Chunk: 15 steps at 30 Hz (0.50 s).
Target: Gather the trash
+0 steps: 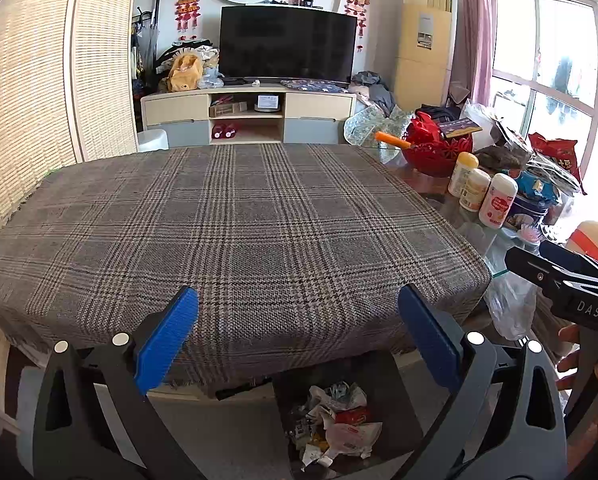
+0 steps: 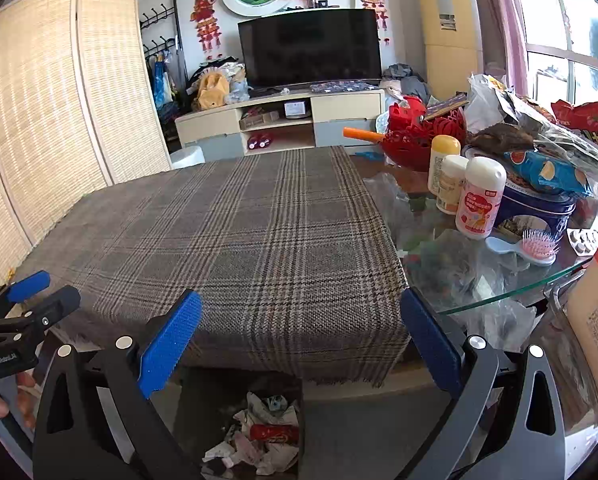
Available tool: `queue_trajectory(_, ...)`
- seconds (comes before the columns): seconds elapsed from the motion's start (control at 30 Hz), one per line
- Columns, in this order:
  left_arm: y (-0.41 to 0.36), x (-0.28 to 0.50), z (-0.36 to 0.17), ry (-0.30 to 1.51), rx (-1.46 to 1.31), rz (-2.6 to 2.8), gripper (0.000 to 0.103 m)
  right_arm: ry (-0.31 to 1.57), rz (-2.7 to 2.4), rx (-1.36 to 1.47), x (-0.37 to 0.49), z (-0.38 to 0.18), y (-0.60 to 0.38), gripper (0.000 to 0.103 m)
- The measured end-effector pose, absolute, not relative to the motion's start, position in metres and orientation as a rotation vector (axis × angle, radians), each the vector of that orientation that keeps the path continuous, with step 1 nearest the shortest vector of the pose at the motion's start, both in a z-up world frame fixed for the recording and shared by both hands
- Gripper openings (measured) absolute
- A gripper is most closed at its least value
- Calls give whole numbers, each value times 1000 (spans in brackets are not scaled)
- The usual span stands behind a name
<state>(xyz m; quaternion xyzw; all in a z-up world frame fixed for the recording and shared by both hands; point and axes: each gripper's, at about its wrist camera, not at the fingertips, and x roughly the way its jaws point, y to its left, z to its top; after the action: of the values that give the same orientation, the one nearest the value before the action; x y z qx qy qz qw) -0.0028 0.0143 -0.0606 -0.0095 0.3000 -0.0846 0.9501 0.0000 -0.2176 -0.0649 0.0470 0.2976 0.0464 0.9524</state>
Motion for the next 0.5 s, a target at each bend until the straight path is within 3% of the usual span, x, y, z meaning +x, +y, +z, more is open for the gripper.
queue_trajectory(0.5,14,-3,-63,613,-8,-166,95,603,106,89,-2,-64,-216,100)
